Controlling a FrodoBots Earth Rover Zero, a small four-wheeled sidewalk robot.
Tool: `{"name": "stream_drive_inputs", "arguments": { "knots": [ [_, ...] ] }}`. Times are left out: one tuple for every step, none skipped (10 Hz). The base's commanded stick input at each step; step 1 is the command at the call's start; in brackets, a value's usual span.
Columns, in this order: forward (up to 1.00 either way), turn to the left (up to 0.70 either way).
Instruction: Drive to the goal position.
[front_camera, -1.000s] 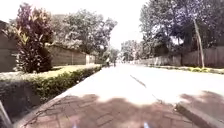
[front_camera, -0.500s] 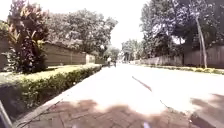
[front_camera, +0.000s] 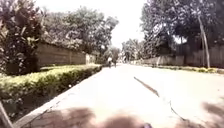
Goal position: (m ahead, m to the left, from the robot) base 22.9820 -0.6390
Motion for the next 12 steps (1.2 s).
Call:
{"name": "stream_drive_inputs", "arguments": {
  "knots": [
    [0.7, 0.0],
    [0.7, 0.0],
    [0.85, 0.0],
    [0.85, 0.0],
    [0.85, 0.0],
    [0.85, 0.0],
    [0.85, 0.0],
    [0.85, 0.0],
    [0.85, 0.0],
    [0.85, 0.0],
    [0.85, 0.0],
    [0.85, 0.0]
  ]
}}
